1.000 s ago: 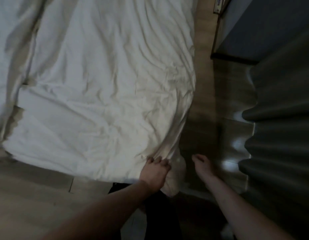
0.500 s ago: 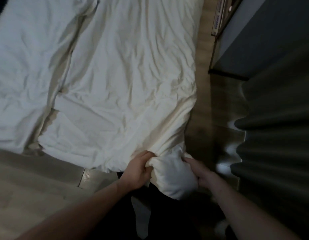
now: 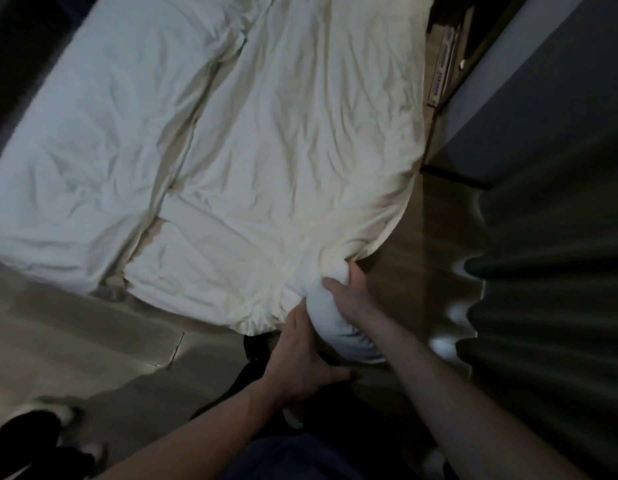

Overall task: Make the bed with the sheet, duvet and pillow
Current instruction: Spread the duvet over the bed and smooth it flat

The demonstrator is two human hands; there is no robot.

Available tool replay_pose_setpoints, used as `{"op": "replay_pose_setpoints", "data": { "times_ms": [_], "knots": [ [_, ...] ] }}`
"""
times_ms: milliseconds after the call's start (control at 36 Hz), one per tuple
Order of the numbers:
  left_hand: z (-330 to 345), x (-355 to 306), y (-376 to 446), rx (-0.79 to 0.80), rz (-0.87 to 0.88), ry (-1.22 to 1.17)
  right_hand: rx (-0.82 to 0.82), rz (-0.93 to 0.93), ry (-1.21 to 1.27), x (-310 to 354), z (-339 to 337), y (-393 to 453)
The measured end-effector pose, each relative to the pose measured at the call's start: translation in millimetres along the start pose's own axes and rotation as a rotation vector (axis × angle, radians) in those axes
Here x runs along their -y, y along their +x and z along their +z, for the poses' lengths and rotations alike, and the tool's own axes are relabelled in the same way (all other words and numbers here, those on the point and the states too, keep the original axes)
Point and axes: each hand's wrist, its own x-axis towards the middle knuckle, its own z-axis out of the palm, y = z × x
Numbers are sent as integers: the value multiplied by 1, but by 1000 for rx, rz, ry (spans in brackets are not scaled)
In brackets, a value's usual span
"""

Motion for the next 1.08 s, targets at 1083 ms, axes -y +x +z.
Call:
{"op": "replay_pose_setpoints", "data": {
  "times_ms": [1083],
  "knots": [
    [-214, 43, 51, -73, -568, -410, -91, 234, 482, 150, 28, 150]
  ]
}}
